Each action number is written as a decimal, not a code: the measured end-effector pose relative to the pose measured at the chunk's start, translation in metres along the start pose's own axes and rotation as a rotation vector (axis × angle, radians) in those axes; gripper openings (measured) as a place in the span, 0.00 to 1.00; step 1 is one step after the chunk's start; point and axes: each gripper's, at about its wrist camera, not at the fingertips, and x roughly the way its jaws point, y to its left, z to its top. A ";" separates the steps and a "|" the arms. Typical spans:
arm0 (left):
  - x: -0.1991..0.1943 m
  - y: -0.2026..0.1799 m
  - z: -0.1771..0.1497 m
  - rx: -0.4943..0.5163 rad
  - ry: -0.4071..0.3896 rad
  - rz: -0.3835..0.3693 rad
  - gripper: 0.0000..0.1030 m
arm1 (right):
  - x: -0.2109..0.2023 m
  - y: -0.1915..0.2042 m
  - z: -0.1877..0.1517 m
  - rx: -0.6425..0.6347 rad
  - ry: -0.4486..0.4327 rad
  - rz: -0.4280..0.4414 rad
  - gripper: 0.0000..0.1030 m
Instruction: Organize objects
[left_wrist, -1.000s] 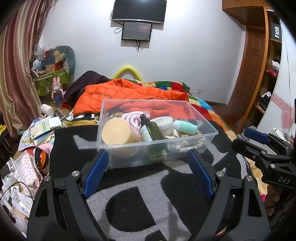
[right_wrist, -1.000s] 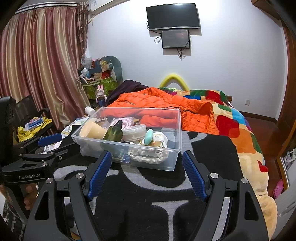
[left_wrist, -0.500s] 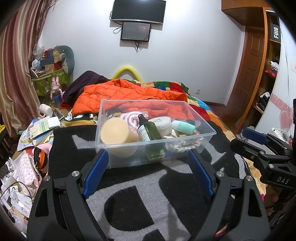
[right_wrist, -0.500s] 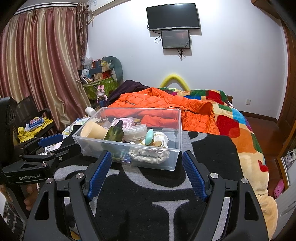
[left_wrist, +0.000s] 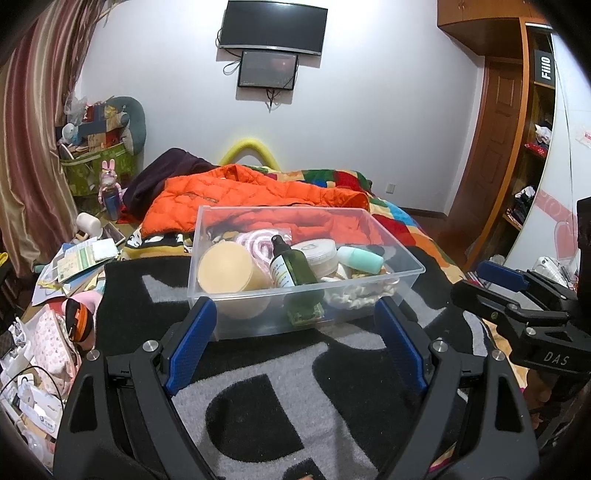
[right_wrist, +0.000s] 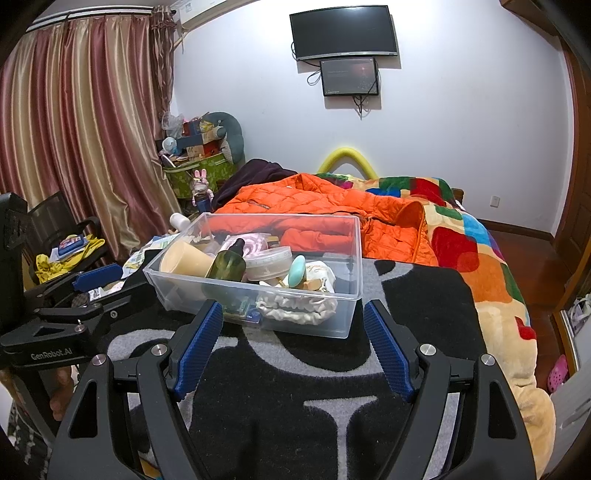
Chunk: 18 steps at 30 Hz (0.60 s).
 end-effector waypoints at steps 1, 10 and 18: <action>0.000 0.000 0.000 -0.002 -0.001 0.000 0.85 | 0.000 0.000 0.000 -0.001 0.000 0.000 0.74; -0.001 0.002 0.001 -0.005 -0.005 0.001 0.85 | 0.000 -0.001 0.000 0.001 -0.001 0.002 0.74; -0.002 -0.001 0.001 -0.001 -0.021 0.009 0.85 | 0.000 -0.002 0.000 0.003 0.000 0.004 0.74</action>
